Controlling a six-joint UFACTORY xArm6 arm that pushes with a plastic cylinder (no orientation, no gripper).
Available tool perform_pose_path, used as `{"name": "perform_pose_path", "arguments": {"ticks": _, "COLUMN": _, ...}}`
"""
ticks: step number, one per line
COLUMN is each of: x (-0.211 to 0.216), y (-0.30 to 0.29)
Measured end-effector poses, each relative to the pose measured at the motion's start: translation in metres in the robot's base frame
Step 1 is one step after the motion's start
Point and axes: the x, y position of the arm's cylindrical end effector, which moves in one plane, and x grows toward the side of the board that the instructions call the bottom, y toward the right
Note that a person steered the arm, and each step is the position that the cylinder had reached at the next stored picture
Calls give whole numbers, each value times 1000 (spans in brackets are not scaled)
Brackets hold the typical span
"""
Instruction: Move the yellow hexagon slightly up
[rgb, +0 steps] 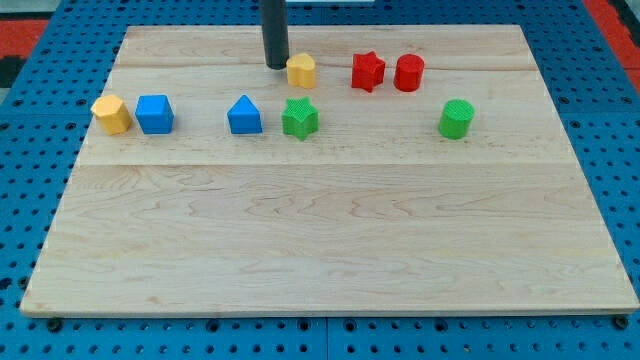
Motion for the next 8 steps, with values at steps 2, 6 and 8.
{"name": "perform_pose_path", "arguments": {"ticks": 2, "x": 17, "y": -82}}
{"name": "perform_pose_path", "arguments": {"ticks": 6, "x": 143, "y": -82}}
{"name": "perform_pose_path", "arguments": {"ticks": 8, "x": 158, "y": -166}}
